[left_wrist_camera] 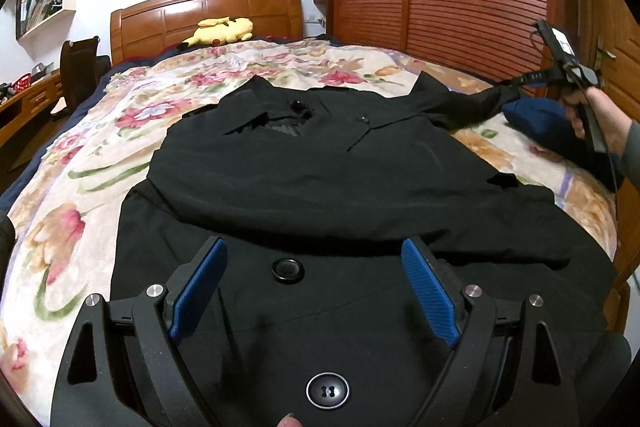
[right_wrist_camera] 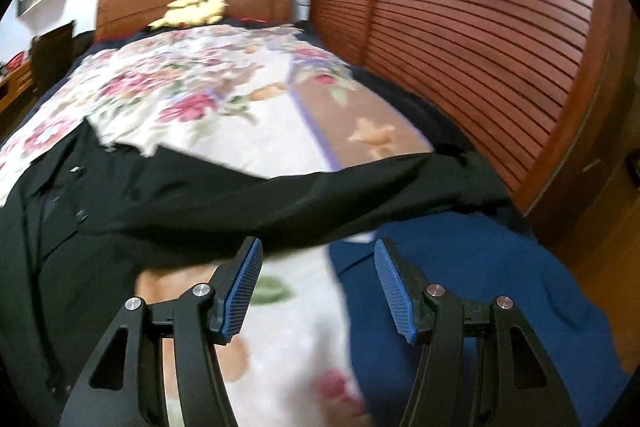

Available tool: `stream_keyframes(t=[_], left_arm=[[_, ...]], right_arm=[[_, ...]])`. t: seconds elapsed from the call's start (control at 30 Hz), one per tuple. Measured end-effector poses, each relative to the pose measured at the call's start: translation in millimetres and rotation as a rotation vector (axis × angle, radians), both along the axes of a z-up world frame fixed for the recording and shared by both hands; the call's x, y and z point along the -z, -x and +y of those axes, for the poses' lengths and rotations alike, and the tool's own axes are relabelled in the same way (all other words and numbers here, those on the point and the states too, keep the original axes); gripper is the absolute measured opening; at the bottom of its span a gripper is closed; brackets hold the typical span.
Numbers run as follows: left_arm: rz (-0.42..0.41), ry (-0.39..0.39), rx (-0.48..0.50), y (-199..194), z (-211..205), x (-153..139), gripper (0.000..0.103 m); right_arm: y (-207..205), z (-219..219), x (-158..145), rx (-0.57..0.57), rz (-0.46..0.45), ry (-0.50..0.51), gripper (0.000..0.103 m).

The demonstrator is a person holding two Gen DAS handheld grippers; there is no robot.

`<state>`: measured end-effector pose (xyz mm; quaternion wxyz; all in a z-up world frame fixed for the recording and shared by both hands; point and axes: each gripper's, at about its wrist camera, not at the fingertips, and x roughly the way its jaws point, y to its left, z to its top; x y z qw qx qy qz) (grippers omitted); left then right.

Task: Fold large clothes
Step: 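Move the right tool to the coat's side edge and grasp it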

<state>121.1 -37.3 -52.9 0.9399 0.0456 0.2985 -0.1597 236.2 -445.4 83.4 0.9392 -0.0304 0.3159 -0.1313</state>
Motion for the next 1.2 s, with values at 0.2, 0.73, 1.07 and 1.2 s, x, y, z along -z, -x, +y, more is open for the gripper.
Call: stream_keyframes(t=[0.2, 0.73, 1.07, 1.2], left_arm=[[0.030, -0.018, 0.007, -5.2, -4.0, 6.8, 0.089], [0.095, -0.032, 0.038, -12.5, -10.0, 17.0, 0.089], [0.094, -0.038, 0.033, -13.5, -9.4, 17.0, 0.089], [0.088, -0.037, 0.030, -13.6, -8.6, 16.2, 0.089]], right_arm=[[-30.2, -39.0, -2.0, 0.088, -0.019, -0.037, 0.061], [-102.6, -80.5, 45.2, 0.276, 0.136, -0.113, 0.049], [-88.5, -49.1, 23.7, 0.145, 0.001, -0.004, 0.002], [-65.2, -17.7, -2.4, 0.092, -0.074, 0.052, 0.002]])
